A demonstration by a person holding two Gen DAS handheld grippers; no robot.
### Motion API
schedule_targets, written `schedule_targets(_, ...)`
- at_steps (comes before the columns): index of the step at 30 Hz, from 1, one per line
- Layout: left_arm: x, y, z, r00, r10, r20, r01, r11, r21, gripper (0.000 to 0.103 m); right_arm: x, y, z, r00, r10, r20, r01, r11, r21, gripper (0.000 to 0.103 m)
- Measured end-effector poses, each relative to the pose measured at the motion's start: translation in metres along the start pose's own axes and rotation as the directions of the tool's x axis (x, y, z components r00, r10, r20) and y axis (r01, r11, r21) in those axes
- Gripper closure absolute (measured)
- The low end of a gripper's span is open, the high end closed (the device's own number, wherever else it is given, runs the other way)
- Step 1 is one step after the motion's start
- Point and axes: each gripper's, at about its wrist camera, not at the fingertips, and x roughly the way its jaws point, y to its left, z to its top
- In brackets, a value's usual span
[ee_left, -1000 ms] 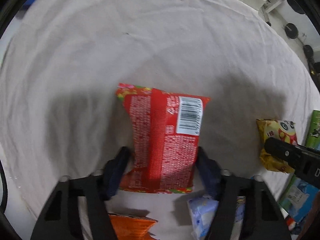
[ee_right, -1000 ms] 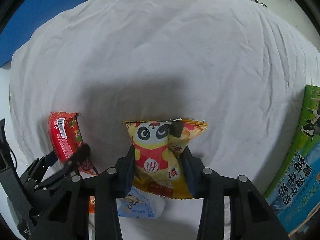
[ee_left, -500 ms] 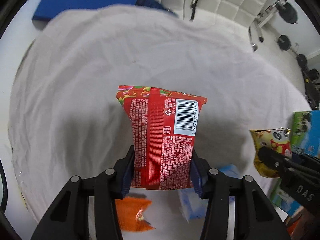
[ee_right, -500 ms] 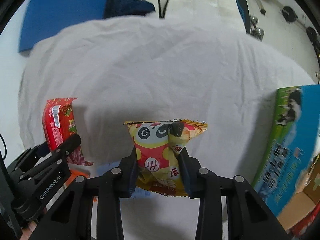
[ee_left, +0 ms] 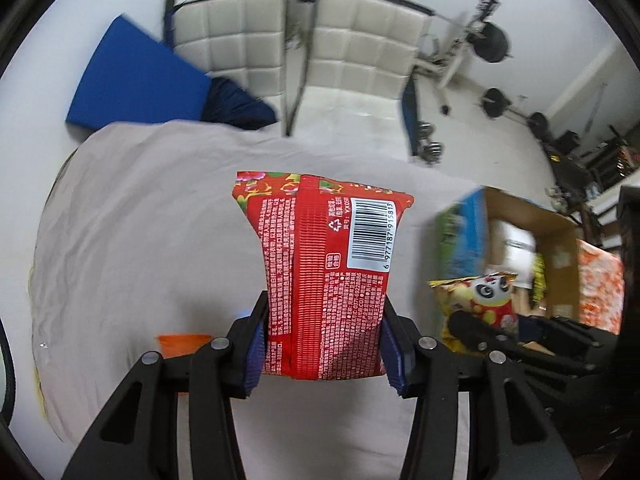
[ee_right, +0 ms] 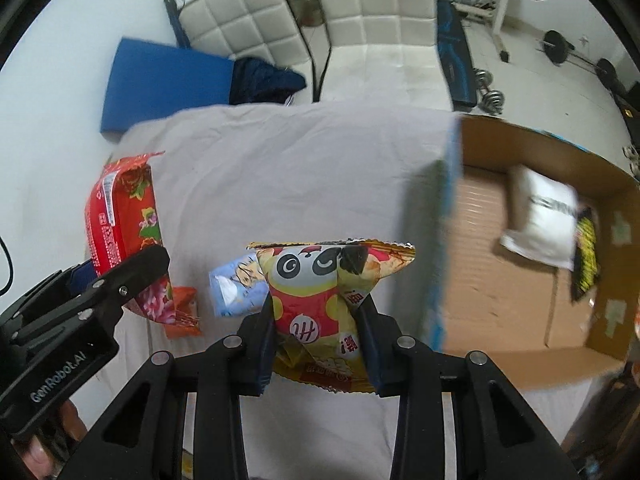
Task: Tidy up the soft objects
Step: 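Carry both packets over the box and drop them inside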
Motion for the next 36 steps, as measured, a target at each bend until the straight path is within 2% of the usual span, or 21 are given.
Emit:
schedule_targets(4, -0.021, -0.042, -0.004, 0.998, -0.06, 0.009, 0.06, 0.997, 0.046, 0.058, -0.048, -0.038, -0.027, 0.999, 0.004, 0.051, -0.006, 0.999, 0.039, 0.065)
schedule_targets(8, -0.028, -0.095, -0.011, 0.992, -0.122, -0.015, 0.123, 0.987, 0.105, 0.058, -0.084, -0.09, -0.053, 0.996, -0.004, 0.087, -0.004, 0.995, 0.095, 0.065)
schedule_targets(15, -0.017, -0.171, -0.014, 0.987, -0.152, -0.057, 0.16, 0.972, 0.171, 0.058, -0.124, -0.177, -0.079, 0.991, -0.054, 0.125, 0.029, 0.982, 0.188, 0.065)
schedule_targets(24, 0.007, -0.229, -0.012, 0.99, -0.117, -0.081, 0.131, 0.971, 0.198, 0.058, -0.113, -0.264, -0.085, 0.988, -0.111, 0.112, 0.08, 0.965, 0.249, 0.065)
schedule_targets(36, 0.069, -0.253, 0.021, 0.989, -0.056, -0.14, 0.08, 0.982, 0.173, 0.059, -0.071, -0.318, -0.069, 0.987, -0.154, 0.055, 0.134, 0.956, 0.261, 0.065)
